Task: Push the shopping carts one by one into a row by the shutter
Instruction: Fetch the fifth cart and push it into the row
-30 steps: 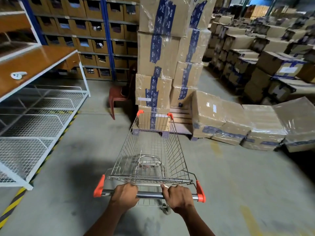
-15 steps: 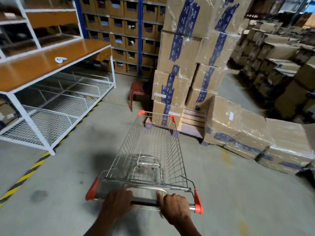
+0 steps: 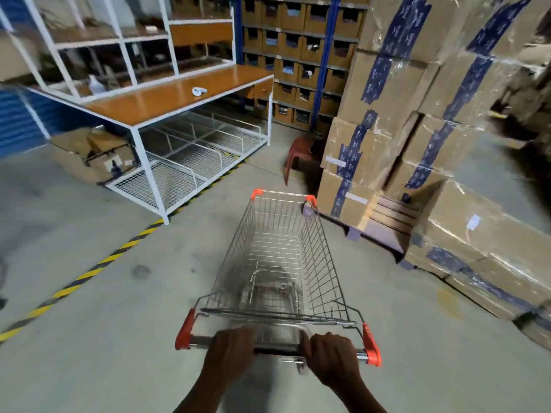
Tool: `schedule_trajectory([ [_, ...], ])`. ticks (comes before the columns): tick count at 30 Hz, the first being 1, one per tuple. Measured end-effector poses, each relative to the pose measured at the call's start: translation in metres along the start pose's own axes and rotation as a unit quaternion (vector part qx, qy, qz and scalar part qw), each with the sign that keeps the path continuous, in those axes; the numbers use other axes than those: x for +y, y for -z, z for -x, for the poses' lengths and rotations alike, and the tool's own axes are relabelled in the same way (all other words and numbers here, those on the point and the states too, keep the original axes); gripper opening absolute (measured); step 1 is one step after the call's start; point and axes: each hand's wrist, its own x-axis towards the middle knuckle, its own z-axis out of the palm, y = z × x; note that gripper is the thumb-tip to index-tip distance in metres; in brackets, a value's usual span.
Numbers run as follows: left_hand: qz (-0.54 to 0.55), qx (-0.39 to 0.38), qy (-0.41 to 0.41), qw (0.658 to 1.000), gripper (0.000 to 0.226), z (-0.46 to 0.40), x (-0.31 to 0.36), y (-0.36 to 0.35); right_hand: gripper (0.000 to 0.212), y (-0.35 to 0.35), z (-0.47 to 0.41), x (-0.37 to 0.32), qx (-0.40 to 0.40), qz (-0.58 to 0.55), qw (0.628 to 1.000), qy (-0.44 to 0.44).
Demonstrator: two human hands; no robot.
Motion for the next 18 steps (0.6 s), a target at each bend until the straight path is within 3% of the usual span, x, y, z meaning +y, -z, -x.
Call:
schedule_trajectory([
  [1,-0.018,0.034,-0.006,0.999,0.059,0.013,0.01,0.007,0.022,0.007,0.005,-0.003,-0.048,-0.001,0.999,0.006],
  [3,-0.038,0.038,0.003,0.999,0.04,0.033,0.025,0.022,0.019,0.022,0.006,-0.004,-0.034,-0.001,0.999,0.029],
  [6,-0.005,-0.058,0.026,0.998,0.019,0.066,0.048,0.034,0.031,0.035,0.007,0.006,-0.085,-0.058,0.993,0.057],
  [8,0.034,-0.075,0.063,0.995,0.022,0.091,0.064,0.035,0.033,0.041,0.019,0.009,-0.111,-0.11,0.985,0.073],
  [10,0.037,-0.084,0.097,0.991,0.018,0.118,0.081,0.039,0.017,0.048,0.038,0.013,-0.082,-0.079,0.987,0.114],
  [14,0.022,-0.057,0.189,0.98,0.019,0.162,0.119,0.043,0.009,0.042,0.068,0.01,-0.053,-0.047,0.983,0.169],
  [16,0.042,-0.084,0.226,0.97,0.014,0.187,0.136,0.048,0.011,0.041,0.082,0.005,-0.036,-0.054,0.98,0.188],
  [18,0.068,-0.12,0.257,0.956,0.013,0.203,0.15,0.052,0.008,0.039,0.097,-0.002,0.031,-0.044,0.973,0.226],
])
